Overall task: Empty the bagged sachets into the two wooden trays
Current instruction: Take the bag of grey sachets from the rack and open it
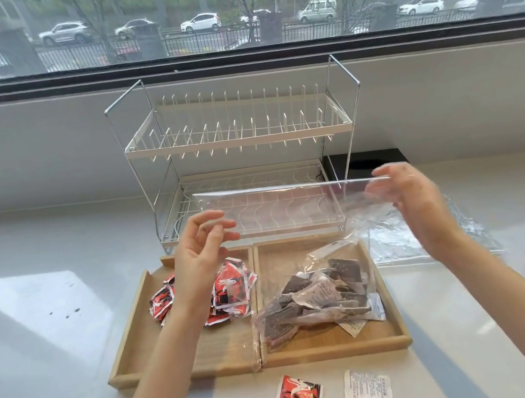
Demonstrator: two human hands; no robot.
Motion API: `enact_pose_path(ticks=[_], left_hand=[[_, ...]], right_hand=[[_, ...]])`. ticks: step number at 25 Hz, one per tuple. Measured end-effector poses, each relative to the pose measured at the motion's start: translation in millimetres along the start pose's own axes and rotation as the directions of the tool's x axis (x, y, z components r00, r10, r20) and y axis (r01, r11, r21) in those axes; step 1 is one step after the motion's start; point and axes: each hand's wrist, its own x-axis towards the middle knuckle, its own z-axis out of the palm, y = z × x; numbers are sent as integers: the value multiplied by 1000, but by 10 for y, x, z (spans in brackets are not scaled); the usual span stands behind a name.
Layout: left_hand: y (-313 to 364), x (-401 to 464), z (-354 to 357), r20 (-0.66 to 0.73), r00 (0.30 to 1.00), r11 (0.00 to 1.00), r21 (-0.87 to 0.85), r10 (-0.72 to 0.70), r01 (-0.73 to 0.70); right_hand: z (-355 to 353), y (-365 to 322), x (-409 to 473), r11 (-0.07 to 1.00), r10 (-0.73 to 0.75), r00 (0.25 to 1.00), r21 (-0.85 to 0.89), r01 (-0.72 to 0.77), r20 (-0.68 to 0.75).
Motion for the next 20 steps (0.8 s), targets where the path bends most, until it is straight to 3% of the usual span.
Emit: enact_pose_path(ticks=[4, 7, 10, 12, 14, 20], left_hand=[[29, -30, 28, 43, 998, 996, 69, 45, -48], [74, -74, 73, 128, 988, 986, 133, 87, -104], [100, -129, 107, 178, 979, 984, 135, 95, -120], [105, -153, 104, 183, 979, 984, 135, 88, -113], [111, -168, 75, 162, 983, 983, 150, 83, -108], [105, -177, 72, 131, 990, 982, 170, 55, -77]], right_hand=[[13, -623, 354, 979, -175, 985, -110, 172, -15], [287, -957, 518, 908, -59, 947, -376, 182, 316], [696, -843, 508, 745, 290, 743, -629, 220, 603], [883, -665, 424, 764, 478, 552, -633, 122, 684], [954, -522, 366, 821, 498, 439, -569, 39, 748], [866, -425, 327, 902, 372, 516, -431, -6, 772]])
